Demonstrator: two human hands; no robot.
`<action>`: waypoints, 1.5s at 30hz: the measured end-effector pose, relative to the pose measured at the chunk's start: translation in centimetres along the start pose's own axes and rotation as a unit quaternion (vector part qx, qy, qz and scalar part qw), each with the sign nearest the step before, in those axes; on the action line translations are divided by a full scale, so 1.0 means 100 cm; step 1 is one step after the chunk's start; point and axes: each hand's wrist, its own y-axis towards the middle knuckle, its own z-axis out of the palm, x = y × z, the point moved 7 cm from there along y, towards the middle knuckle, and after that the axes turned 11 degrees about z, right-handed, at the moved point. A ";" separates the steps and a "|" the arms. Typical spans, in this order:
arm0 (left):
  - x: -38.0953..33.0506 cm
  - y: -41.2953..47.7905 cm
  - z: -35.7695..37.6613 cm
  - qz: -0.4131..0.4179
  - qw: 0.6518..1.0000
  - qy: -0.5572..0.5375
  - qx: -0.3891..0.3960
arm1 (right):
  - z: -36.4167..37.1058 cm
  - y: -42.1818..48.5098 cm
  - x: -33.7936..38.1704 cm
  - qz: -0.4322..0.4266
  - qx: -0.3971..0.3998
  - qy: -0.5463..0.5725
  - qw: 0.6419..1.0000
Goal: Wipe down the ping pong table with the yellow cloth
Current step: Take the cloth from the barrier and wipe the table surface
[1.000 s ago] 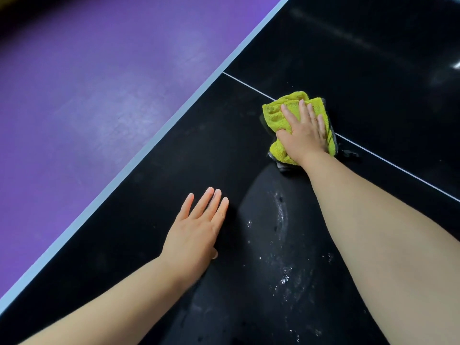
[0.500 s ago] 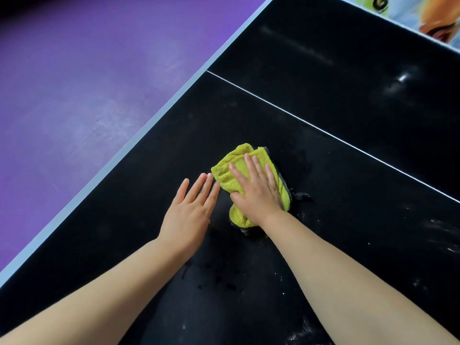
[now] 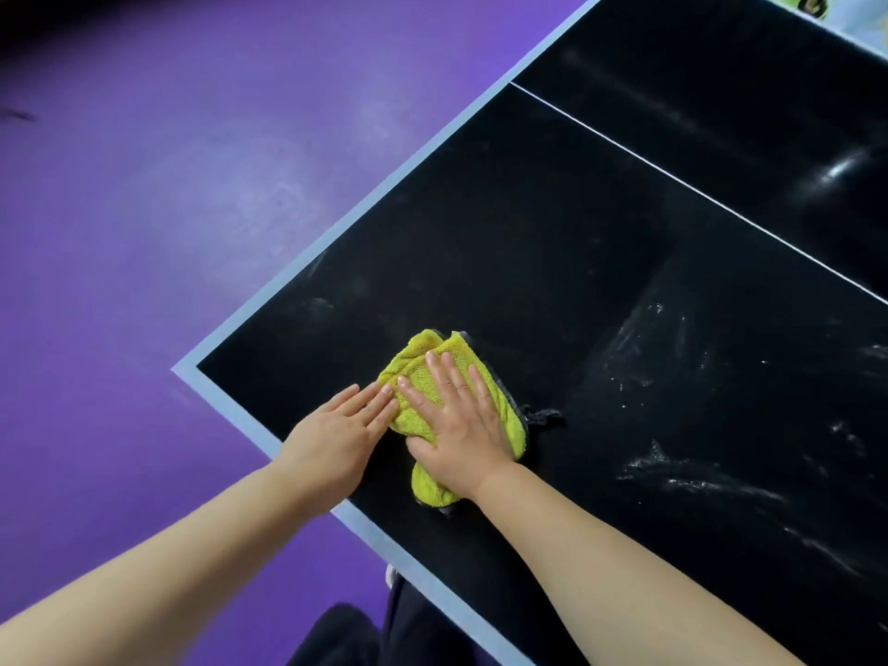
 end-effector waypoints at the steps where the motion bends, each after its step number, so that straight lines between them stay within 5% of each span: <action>1: -0.005 -0.019 0.003 -0.013 1.000 -0.012 0.018 | 0.007 -0.010 0.014 -0.009 0.004 -0.006 1.000; 12: -0.070 -0.117 0.032 -0.056 0.984 -0.102 0.137 | 0.043 -0.103 0.061 -0.059 -0.005 0.024 0.998; 26: -0.113 0.000 0.024 -0.022 0.985 -0.059 0.158 | 0.007 -0.082 -0.051 -0.044 -0.015 0.012 0.999; 36: -0.089 0.041 0.015 -0.043 0.995 -0.066 0.067 | -0.005 -0.046 -0.077 -0.034 -0.011 -0.016 0.999; 45: -0.011 0.005 0.004 -0.136 0.987 -0.082 -0.036 | -0.004 0.007 -0.018 0.002 -0.014 -0.053 0.998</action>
